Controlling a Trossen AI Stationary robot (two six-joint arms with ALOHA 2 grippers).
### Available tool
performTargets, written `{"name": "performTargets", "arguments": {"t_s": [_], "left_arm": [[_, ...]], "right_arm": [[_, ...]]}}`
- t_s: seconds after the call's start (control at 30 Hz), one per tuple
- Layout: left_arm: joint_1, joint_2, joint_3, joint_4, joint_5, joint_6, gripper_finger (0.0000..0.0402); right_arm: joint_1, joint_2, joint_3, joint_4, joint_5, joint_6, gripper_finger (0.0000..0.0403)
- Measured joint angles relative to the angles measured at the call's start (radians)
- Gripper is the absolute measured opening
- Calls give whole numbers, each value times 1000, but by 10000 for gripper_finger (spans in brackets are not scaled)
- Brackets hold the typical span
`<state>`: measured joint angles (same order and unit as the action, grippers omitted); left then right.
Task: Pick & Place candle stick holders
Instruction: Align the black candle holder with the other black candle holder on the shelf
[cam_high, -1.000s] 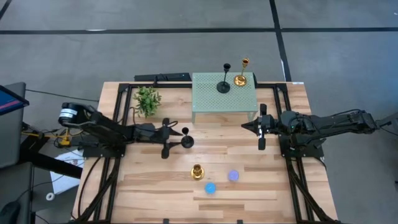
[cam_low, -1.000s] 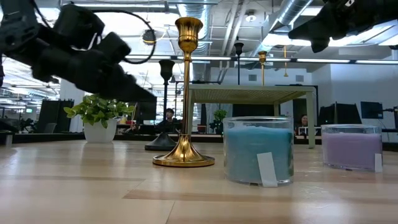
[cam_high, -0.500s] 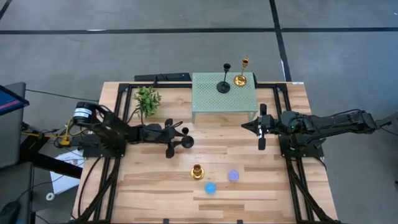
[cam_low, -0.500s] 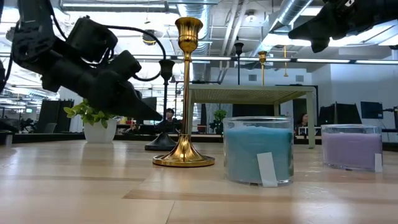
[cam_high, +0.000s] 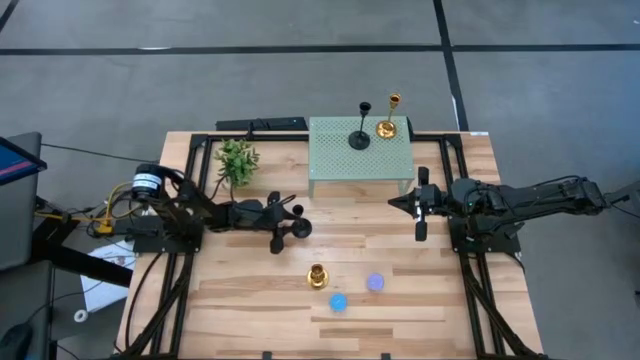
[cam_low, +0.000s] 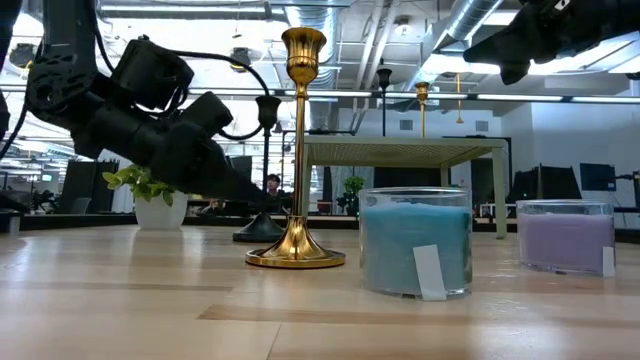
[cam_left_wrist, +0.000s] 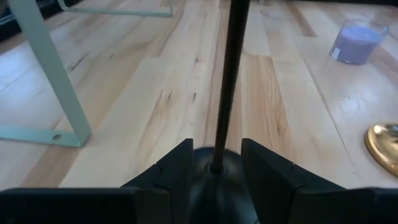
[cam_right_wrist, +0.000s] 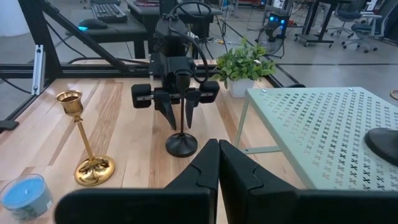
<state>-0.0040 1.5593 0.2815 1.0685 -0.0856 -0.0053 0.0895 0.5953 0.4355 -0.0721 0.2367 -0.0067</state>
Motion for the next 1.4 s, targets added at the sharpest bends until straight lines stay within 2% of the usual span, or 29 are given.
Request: {"name": "performTargets", "arguments": {"t_s": [0.37, 0.7, 1.0, 1.23, 1.4], "left_arm": [[0, 71, 42, 5, 0, -11, 131], [0, 99, 42, 38, 0, -30, 57], [0, 99, 42, 46, 0, -30, 16], [0, 99, 46, 46, 0, -26, 14], [0, 99, 97, 46, 11, -21, 14]], "right_arm": [[0, 0, 0, 5, 0, 0, 0], [0, 0, 0, 5, 0, 0, 0], [0, 0, 0, 5, 0, 0, 0], [0, 0, 0, 5, 0, 0, 0], [0, 20, 0, 8, 0, 5, 0]]}}
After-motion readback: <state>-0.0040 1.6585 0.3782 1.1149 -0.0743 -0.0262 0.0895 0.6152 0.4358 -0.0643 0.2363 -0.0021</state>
